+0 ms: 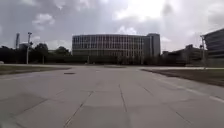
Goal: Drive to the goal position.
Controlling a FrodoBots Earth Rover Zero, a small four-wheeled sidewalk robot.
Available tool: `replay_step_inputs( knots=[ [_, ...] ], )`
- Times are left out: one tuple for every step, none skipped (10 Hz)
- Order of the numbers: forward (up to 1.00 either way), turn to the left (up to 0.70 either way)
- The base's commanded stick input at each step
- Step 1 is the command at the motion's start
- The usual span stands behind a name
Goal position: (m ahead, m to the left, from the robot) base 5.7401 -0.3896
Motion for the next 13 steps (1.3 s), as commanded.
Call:
replay_step_inputs(
  knots=[
    [0.5,-0.02],
    [0.5,-0.02],
    [0.5,-0.02],
    [0.5,-0.02],
    [0.5,-0.02],
    [0.5,-0.02],
    [0.5,-0.02],
    [0.5,-0.02],
    [0.5,-0.02],
    [0.5,-0.02],
    [0.5,-0.02],
    [0.5,-0.02],
    [0.5,-0.02]
  ],
)
